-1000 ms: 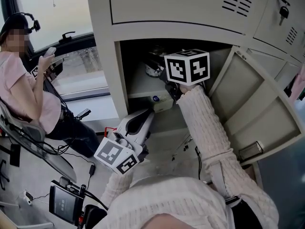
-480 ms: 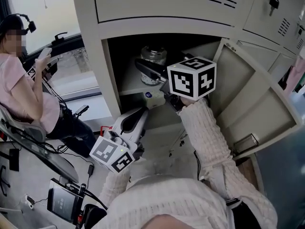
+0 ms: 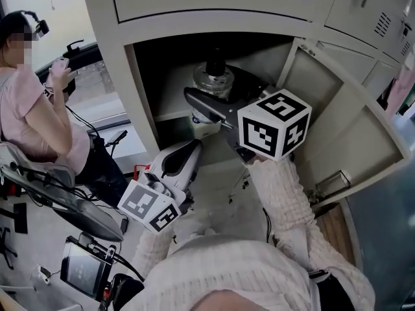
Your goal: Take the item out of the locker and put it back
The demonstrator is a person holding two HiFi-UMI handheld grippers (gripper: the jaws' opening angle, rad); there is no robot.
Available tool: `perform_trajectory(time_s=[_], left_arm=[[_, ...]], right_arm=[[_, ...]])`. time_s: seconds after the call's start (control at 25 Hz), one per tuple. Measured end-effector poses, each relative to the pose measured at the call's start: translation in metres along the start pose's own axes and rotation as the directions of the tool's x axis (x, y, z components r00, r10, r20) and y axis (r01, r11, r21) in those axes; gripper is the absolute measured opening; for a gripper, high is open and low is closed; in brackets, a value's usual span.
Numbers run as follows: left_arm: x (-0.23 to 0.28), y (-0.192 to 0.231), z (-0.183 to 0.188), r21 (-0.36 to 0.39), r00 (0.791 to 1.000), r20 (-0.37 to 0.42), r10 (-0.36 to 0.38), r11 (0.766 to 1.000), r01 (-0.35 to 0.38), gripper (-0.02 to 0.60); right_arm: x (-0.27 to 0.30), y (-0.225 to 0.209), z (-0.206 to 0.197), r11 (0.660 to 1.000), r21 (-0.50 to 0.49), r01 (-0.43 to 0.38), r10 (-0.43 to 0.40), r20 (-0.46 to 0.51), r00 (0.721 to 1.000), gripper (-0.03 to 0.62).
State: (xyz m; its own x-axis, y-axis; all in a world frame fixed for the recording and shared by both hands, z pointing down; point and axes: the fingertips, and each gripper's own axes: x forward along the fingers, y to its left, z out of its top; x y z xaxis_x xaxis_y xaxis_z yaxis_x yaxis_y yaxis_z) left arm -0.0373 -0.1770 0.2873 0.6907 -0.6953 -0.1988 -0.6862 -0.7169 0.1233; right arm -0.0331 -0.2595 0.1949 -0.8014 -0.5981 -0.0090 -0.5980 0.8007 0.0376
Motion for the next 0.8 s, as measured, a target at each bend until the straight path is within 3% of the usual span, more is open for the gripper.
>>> perform_trajectory(time_s=[0.44, 0.64, 0.8], left_arm=[[-0.005, 0.008, -0.004, -0.005, 1.0, -0.015, 0.012, 1.0, -0.012, 0.008], [-0.009, 0.012, -0.007, -0.061, 1.0, -0.015, 0.007, 0.998, -0.008, 0.008], [-0.014, 0.012, -0.008, -0.058, 1.0, -0.018, 0.016, 0.998, -0.017, 0.008]], right_arm=[[-0.035, 0.019, -0.022, 1.0, -0.031, 0.008, -0.007, 0.023, 1.0, 0.365], [-0.048, 0.027, -0.047, 1.0, 0.018, -0.008, 0.007, 0.035, 0.999, 0.365], [-0.055, 0.033, -0.068, 0.999, 0.05, -0.019, 0.018, 0.021, 1.0, 0.365]])
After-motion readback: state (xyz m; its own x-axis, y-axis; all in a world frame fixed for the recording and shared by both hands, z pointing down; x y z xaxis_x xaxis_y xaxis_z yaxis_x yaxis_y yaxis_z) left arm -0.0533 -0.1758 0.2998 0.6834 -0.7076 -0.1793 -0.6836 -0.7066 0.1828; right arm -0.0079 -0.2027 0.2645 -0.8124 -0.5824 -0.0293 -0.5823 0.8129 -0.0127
